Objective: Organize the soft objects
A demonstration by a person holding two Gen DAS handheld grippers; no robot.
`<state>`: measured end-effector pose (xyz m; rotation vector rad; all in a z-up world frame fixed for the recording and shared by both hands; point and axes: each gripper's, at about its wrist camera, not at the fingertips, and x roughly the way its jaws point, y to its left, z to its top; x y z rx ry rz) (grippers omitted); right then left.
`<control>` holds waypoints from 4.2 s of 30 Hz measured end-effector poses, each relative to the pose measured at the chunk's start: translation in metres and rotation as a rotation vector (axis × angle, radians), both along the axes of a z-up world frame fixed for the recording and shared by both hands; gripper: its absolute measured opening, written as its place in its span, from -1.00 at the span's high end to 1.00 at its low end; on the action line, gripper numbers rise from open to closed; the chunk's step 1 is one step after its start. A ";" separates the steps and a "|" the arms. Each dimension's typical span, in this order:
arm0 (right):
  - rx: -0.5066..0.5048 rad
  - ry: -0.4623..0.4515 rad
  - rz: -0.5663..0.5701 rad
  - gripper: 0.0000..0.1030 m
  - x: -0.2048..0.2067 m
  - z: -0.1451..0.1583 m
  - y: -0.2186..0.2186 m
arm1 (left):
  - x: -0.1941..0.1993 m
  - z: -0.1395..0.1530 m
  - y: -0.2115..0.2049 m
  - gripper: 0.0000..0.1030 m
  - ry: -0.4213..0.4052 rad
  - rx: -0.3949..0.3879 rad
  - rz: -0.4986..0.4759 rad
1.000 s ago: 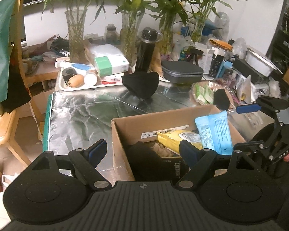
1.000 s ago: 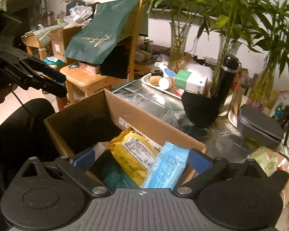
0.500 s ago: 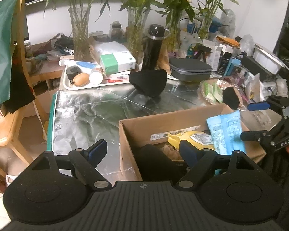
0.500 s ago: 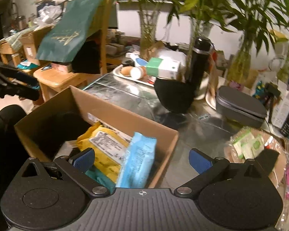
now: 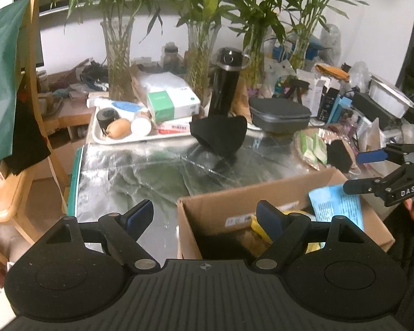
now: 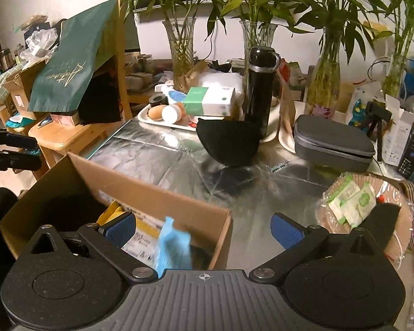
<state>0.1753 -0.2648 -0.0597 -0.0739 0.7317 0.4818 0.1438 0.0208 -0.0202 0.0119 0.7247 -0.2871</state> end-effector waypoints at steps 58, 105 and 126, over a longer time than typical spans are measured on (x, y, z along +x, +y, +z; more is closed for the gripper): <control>-0.115 0.046 0.125 -1.00 0.171 -0.077 0.024 | 0.165 -0.112 0.035 -0.33 0.262 -0.072 -0.131; -0.149 0.034 0.143 -1.00 0.166 -0.074 0.032 | 0.181 -0.145 0.084 0.75 0.513 -0.236 0.140; -0.142 0.026 0.143 -1.00 0.165 -0.072 0.032 | 0.184 -0.153 0.041 -0.10 0.410 0.009 -0.193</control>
